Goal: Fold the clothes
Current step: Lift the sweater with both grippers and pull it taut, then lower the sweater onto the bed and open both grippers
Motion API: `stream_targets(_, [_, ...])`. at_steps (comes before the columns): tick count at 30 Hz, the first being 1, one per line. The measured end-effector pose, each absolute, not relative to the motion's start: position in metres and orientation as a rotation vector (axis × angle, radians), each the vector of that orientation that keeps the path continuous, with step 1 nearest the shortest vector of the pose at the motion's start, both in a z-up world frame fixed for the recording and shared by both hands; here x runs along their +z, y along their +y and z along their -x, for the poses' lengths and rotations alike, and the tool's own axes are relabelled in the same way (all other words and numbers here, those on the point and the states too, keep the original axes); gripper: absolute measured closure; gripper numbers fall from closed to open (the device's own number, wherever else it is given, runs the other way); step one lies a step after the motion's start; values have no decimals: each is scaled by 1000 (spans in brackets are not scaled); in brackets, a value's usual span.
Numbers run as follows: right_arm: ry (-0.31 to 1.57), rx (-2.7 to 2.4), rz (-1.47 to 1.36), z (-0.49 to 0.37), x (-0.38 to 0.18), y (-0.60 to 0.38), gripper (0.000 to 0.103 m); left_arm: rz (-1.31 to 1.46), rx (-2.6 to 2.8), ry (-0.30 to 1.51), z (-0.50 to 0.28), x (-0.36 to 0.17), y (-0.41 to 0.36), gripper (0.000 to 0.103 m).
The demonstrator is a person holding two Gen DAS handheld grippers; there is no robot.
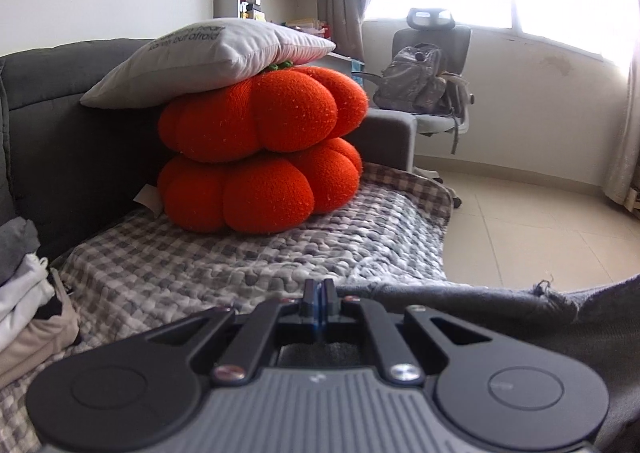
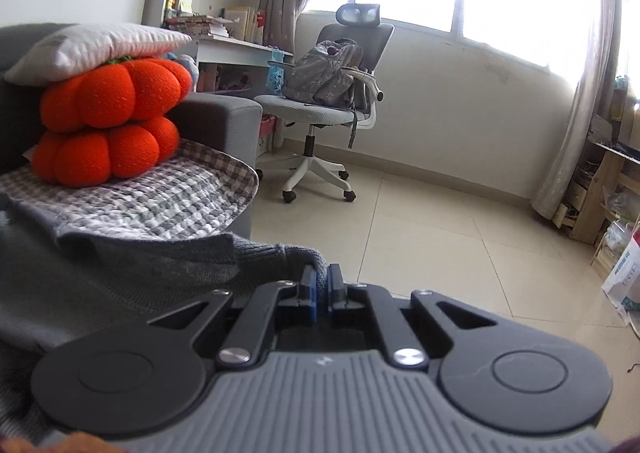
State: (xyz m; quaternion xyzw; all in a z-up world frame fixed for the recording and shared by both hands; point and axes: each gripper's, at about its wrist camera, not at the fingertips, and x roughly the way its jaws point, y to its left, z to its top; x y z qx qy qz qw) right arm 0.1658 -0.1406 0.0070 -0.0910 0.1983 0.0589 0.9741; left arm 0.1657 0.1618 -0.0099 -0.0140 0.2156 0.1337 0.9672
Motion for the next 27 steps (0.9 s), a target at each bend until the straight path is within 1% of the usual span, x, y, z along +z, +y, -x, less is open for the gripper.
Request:
stream_targets(5, [419,89,207,-204,-7,-127,99,40,298,443,-192,-22,166,102])
stream_targets(11, [463,67,228,-243,-30,-114,99,72,310,498,-222,-38,173,102])
stream_targets(18, [553,52,243,-272,-55,-101,98,73,298,578,-242,-54,176,101])
stream_targets(24, [621,54,260,-279,-60,-99,97,88,309,612,-244,-57,180,99])
stream_targets(25, [627,53,259,-279,-60,-99,96,88,313,614,-244,-57,180,97])
stream_targets(26, [623,54,247,-277,-58,-100,95,81,314,617,-243,-55,179,91])
stream_targets(27, [617,56,231,-275,-55,-101,90,72,314,620,-242,-53,178,85])
